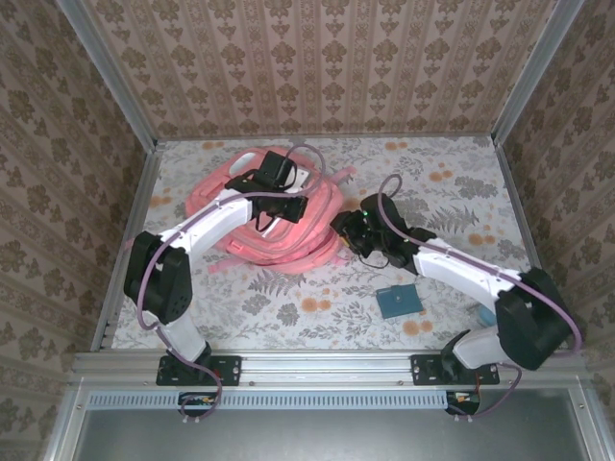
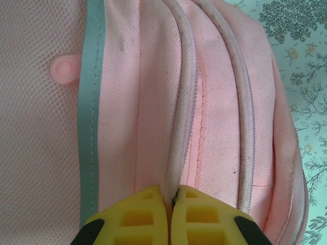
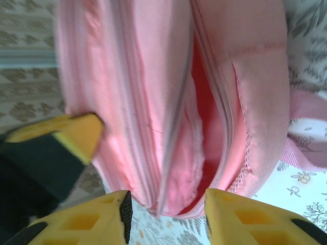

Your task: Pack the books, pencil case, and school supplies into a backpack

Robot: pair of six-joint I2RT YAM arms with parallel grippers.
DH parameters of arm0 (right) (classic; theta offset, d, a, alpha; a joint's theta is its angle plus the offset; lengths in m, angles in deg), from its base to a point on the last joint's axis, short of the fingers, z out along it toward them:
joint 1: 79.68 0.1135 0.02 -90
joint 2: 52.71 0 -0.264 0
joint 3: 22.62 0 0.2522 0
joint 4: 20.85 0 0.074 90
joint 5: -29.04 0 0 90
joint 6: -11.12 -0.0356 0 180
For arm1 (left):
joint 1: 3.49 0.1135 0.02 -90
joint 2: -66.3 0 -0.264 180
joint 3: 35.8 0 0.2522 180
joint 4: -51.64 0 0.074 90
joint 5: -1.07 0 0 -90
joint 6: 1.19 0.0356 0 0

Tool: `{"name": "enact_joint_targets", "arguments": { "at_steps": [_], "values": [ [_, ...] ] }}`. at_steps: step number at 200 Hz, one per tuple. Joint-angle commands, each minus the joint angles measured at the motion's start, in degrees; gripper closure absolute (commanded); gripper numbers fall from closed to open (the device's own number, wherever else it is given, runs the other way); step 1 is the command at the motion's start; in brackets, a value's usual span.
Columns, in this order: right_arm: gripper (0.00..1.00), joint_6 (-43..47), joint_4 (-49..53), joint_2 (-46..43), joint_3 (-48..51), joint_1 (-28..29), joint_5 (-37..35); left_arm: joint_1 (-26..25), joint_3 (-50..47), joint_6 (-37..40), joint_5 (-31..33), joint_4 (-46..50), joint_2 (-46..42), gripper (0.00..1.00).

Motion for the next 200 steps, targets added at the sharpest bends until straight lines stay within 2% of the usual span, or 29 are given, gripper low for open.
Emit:
{"name": "enact_joint_targets", "arguments": {
  "at_steps": [1, 80, 106, 135, 157, 168, 189, 200],
  "values": [
    [0.57, 0.12, -1.81, 4.22, -3.45, 0.9, 3.98, -0.46, 3.01, 1.11, 0.0, -0.78, -0.17, 1.0],
    [0.59, 1.57, -2.9, 12.72, -7.21, 1.24, 7.26, -0.72, 3.79, 0.92, 0.9, 0.31, 0.39, 1.0],
    [0.7, 2.53, -1.24, 12.76, -6.54, 1.27, 5.96, -0.72, 4.82, 0.47, 1.71, 0.48, 1.13, 1.0],
    [0.85, 5.51, 6.95, 11.79, -6.85, 0.4, 1.59, -0.72, 6.17, -0.25, 1.73, 0.38, 2.2, 1.0],
    [0.92, 8.45, 12.11, 11.14, -6.61, -1.79, -2.1, -0.17, 8.21, -3.5, -0.7, 1.95, 2.44, 0.83],
    [0.94, 10.33, 13.78, 11.16, -6.63, -3.34, -3.45, 0.51, 8.68, -5.73, -3.37, 2.31, 1.91, 0.7],
    [0.93, 14.03, 17.98, 10.56, -7.72, -5.97, -6.06, 2.27, 7.14, -9.24, -5.63, 1.54, -0.9, 0.47],
    [0.9, 16.04, 19.7, 8.84, -8.4, -6.1, -8.06, 3.51, 5.2, -11.11, -5.77, 1.2, -3.08, 0.39]
  ]
}}
